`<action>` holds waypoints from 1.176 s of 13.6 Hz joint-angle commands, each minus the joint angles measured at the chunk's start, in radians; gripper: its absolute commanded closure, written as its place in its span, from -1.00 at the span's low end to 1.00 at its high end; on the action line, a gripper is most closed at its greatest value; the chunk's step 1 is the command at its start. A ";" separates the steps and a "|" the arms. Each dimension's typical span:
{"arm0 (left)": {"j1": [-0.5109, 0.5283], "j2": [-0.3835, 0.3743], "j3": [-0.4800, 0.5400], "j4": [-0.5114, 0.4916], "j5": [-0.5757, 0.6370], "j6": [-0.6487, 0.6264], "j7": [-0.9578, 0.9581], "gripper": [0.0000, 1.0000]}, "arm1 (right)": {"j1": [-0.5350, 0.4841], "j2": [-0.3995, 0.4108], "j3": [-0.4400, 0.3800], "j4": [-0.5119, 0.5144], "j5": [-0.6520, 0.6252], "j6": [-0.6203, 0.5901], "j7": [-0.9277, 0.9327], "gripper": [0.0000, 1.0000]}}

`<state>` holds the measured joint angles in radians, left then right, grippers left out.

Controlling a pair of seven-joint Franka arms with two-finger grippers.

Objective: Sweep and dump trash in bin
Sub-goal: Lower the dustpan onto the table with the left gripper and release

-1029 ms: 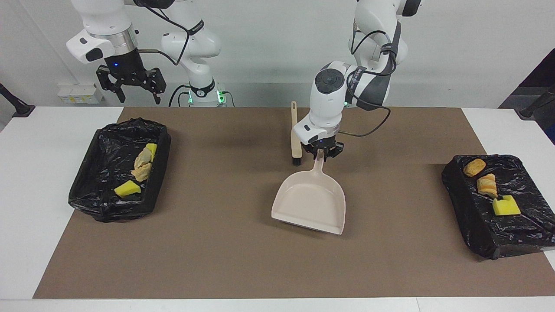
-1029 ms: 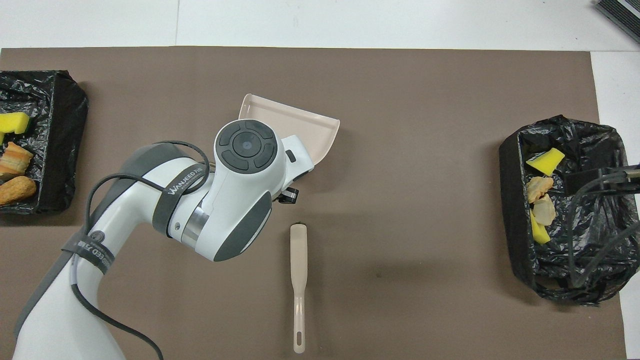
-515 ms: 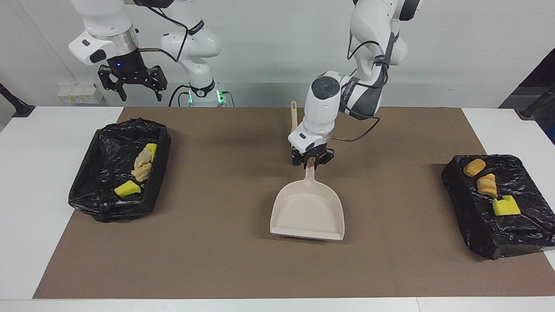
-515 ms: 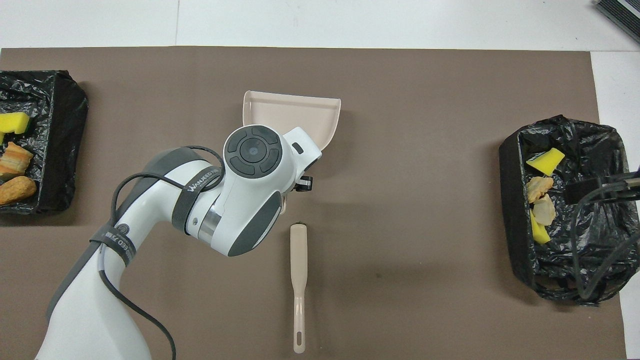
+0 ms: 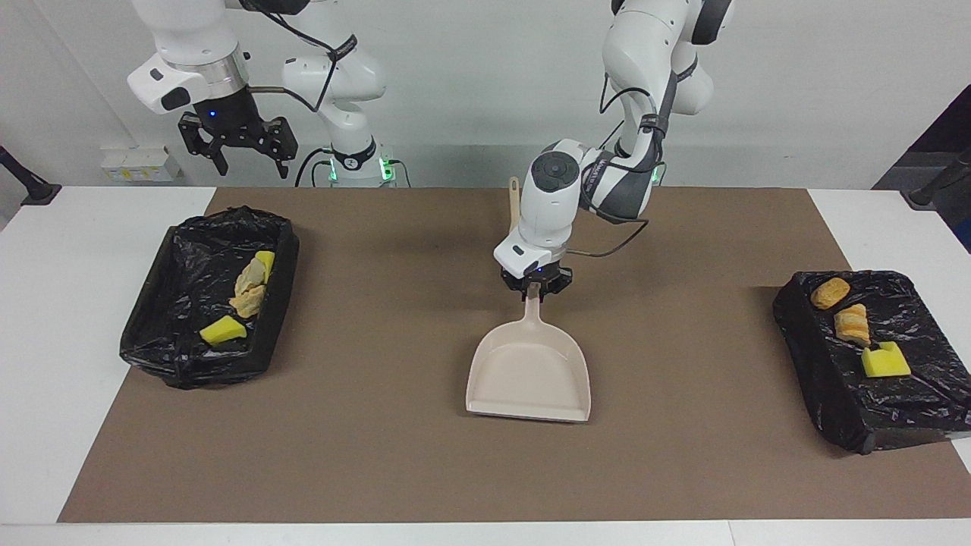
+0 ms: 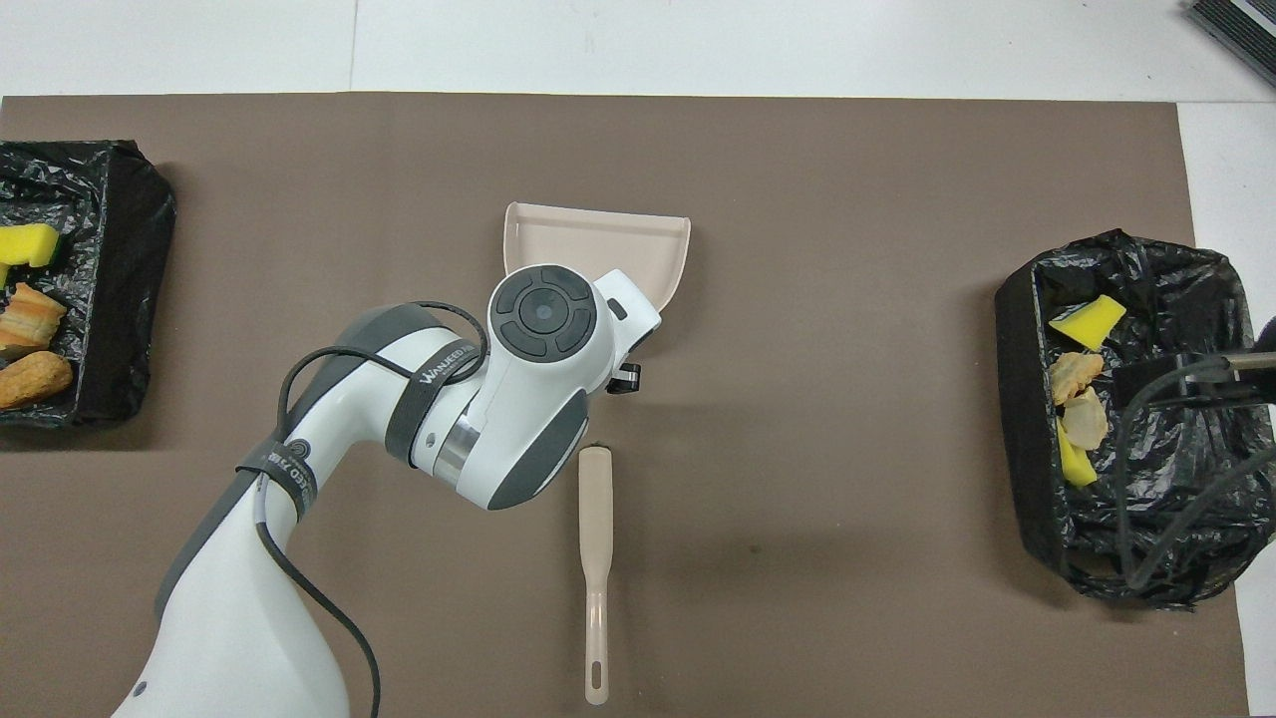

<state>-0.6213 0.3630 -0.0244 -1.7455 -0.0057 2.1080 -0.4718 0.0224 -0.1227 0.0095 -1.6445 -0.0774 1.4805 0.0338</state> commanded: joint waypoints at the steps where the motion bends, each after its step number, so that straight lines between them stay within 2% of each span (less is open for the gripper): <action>1: -0.057 0.031 0.021 0.015 -0.011 0.015 -0.068 0.46 | -0.007 -0.026 0.003 -0.025 0.024 -0.019 0.008 -1.00; 3: -0.055 0.033 0.021 0.026 -0.007 0.008 -0.088 -0.06 | -0.007 -0.023 0.004 -0.020 0.022 -0.011 0.008 -1.00; 6: -0.041 0.028 0.023 0.035 0.001 0.013 -0.084 -0.62 | -0.010 -0.028 0.004 -0.029 0.031 -0.002 0.000 -1.00; 7: -0.035 0.022 0.026 0.034 0.004 0.012 -0.079 -0.76 | -0.016 -0.028 0.003 -0.029 0.054 0.000 0.000 -1.00; 8: -0.034 0.013 0.032 0.034 0.004 0.000 -0.079 -1.00 | -0.016 -0.028 0.003 -0.029 0.062 -0.002 -0.002 -1.00; 11: 0.032 -0.051 0.034 0.021 0.004 -0.023 -0.058 -1.00 | -0.018 -0.028 0.001 -0.031 0.062 0.000 -0.005 -1.00; 13: 0.063 -0.094 0.035 0.018 0.004 -0.083 0.086 -1.00 | -0.018 -0.028 0.000 -0.031 0.062 0.000 -0.006 -1.00; 16: 0.187 -0.168 0.035 0.014 0.004 -0.132 0.304 -1.00 | -0.018 -0.029 0.000 -0.032 0.062 -0.002 -0.008 -1.00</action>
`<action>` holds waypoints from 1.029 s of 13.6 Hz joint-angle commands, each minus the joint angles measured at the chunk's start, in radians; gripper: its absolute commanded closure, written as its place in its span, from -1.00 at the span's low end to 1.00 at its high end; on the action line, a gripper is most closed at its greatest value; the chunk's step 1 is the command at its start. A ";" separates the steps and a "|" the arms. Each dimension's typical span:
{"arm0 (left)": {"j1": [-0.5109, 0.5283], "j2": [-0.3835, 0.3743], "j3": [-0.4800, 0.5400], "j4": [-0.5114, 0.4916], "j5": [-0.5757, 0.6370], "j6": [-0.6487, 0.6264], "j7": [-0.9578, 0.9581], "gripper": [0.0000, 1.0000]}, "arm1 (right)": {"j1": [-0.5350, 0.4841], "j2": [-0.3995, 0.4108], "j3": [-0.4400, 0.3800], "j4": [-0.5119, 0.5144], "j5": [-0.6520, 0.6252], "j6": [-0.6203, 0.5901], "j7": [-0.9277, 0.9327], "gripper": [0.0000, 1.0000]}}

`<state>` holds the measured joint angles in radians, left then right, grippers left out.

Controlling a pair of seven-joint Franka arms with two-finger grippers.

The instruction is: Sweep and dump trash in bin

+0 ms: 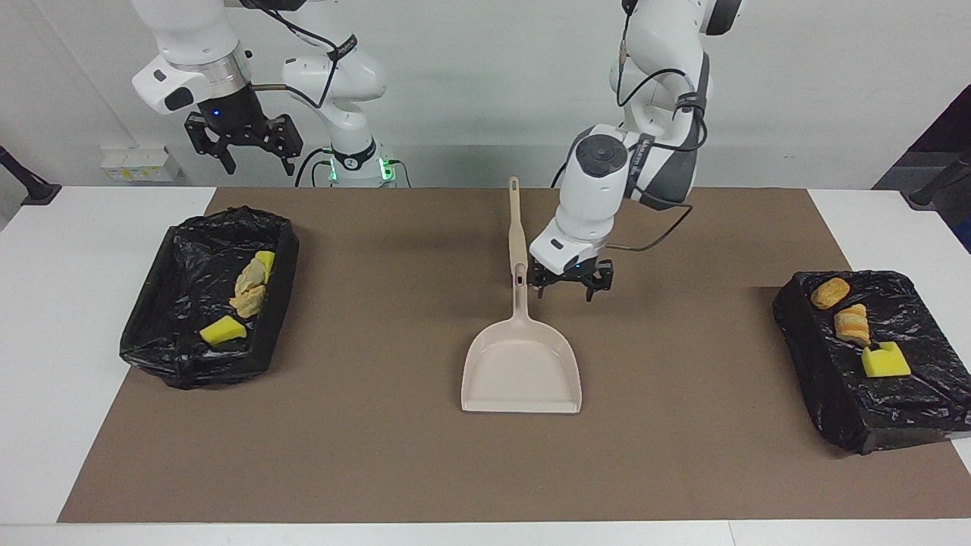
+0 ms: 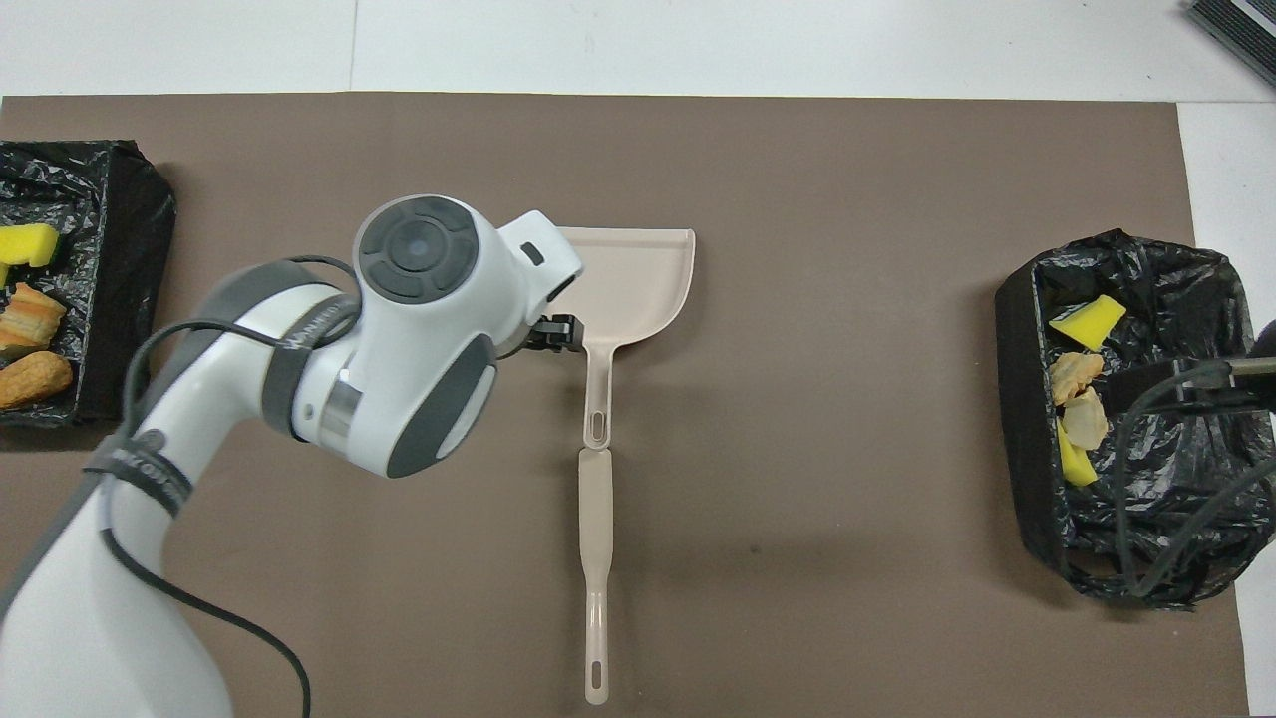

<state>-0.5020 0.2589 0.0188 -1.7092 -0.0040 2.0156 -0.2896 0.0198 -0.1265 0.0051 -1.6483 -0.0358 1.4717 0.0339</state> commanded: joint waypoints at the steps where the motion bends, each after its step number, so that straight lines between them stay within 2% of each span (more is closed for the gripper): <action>1: 0.115 -0.090 -0.008 -0.023 0.002 -0.063 0.179 -1.00 | -0.015 -0.027 0.004 -0.030 0.020 0.007 -0.014 -1.00; 4: 0.267 -0.194 -0.008 -0.020 0.002 -0.133 0.352 -1.00 | -0.015 -0.027 0.004 -0.031 0.020 0.009 -0.020 -1.00; 7: 0.365 -0.265 -0.008 0.002 0.002 -0.218 0.473 -1.00 | -0.015 -0.027 0.003 -0.031 0.020 0.009 -0.020 -1.00; 10: 0.398 -0.326 0.001 0.039 0.001 -0.348 0.535 -1.00 | -0.015 -0.027 0.003 -0.031 0.020 0.009 -0.020 -1.00; 12: 0.422 -0.332 0.006 0.080 0.001 -0.441 0.575 -1.00 | -0.015 -0.027 0.003 -0.033 0.020 0.009 -0.022 -1.00; 14: 0.422 -0.325 0.007 0.114 -0.001 -0.460 0.595 -1.00 | -0.017 -0.027 0.003 -0.033 0.020 0.009 -0.022 -1.00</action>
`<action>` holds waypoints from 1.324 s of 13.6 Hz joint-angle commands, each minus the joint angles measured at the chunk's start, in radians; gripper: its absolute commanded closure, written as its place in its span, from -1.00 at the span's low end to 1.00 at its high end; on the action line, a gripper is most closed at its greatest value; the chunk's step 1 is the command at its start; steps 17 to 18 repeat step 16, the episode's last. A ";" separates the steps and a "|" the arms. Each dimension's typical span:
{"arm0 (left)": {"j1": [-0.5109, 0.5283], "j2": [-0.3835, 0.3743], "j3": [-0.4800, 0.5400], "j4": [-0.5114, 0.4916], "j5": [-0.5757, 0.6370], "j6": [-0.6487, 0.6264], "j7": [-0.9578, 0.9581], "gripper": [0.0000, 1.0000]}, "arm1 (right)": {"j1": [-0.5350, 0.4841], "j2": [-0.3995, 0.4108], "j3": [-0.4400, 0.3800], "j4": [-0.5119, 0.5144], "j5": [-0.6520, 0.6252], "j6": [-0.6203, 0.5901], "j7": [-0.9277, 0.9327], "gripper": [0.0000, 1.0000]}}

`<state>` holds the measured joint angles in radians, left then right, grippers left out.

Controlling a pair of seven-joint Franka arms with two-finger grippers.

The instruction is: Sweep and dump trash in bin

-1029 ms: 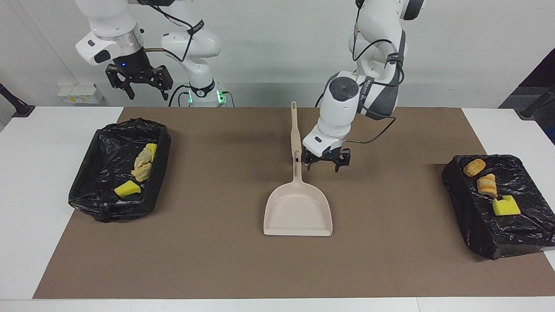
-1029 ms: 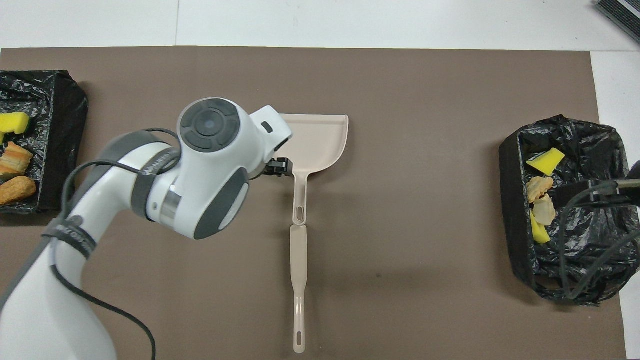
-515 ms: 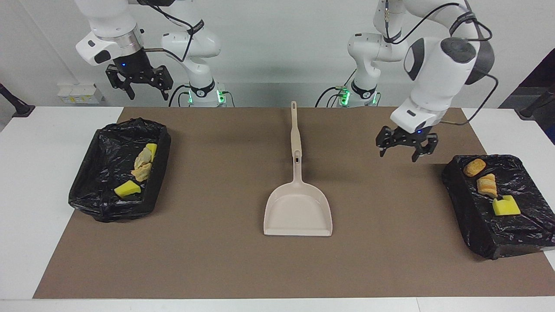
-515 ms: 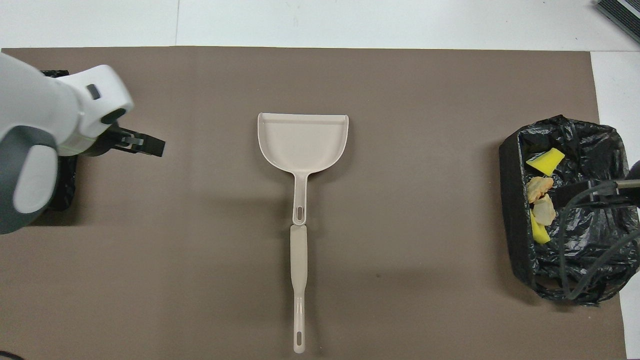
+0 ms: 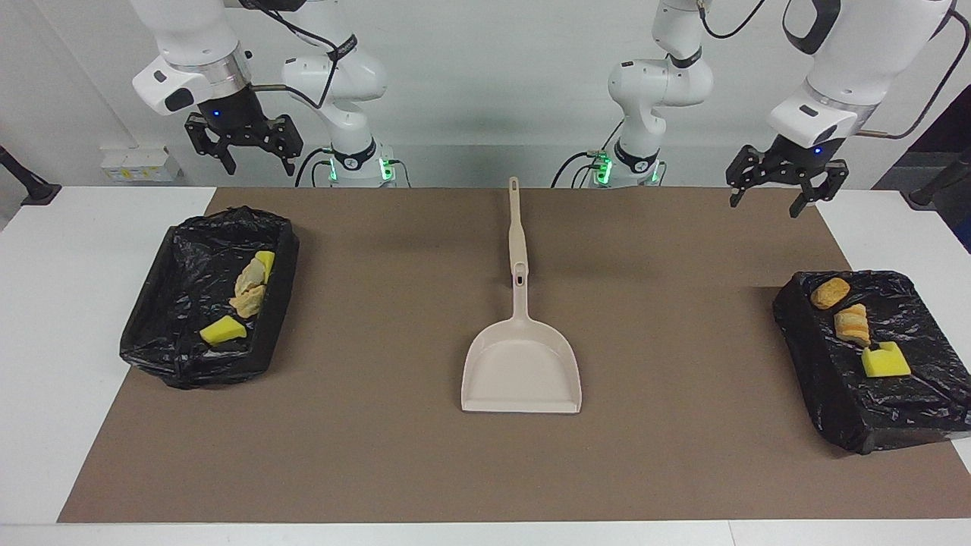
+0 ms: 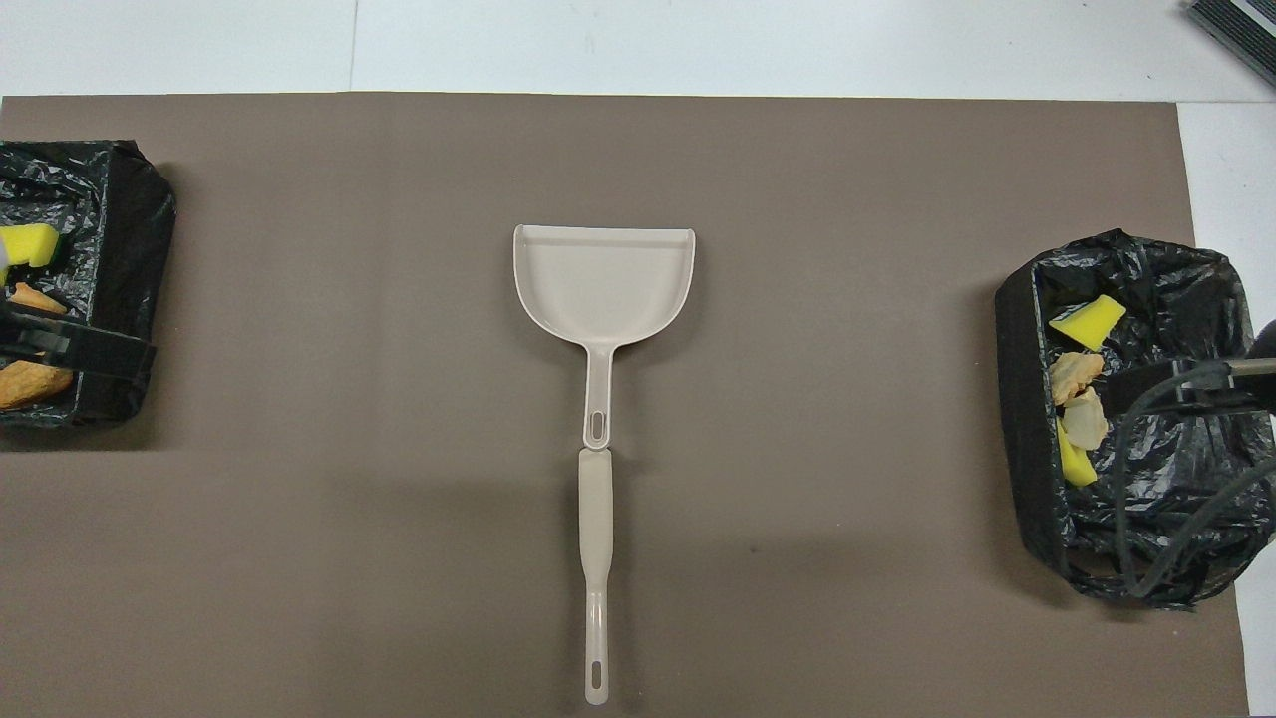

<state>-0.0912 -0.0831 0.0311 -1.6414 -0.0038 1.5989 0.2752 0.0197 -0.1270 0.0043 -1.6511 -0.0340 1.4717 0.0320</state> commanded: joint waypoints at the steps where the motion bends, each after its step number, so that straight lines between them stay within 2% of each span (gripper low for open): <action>1: 0.011 0.038 -0.007 0.107 -0.005 -0.065 0.032 -1.00 | -0.015 -0.026 0.003 -0.030 0.019 0.009 -0.018 -1.00; 3: 0.010 0.107 -0.010 0.210 -0.005 -0.147 0.030 -1.00 | -0.015 -0.026 0.003 -0.030 0.019 0.009 -0.018 -1.00; 4: 0.013 0.114 -0.011 0.233 -0.004 -0.157 0.030 -1.00 | -0.017 -0.026 0.003 -0.030 0.019 0.009 -0.018 -1.00; 9: 0.013 0.100 -0.013 0.226 -0.008 -0.142 0.022 -1.00 | -0.017 -0.026 0.002 -0.030 0.017 0.009 -0.020 -1.00; 12: 0.014 0.097 -0.013 0.219 -0.008 -0.143 0.000 -1.00 | -0.020 -0.020 -0.016 0.019 0.038 -0.046 -0.050 -1.00; 14: 0.013 0.097 -0.013 0.219 -0.008 -0.149 -0.101 -1.00 | -0.017 -0.014 -0.020 0.028 0.017 -0.037 -0.101 -1.00; 18: 0.013 0.091 -0.013 0.210 -0.008 -0.155 -0.113 -1.00 | -0.018 -0.020 -0.023 0.018 0.020 -0.008 -0.107 -1.00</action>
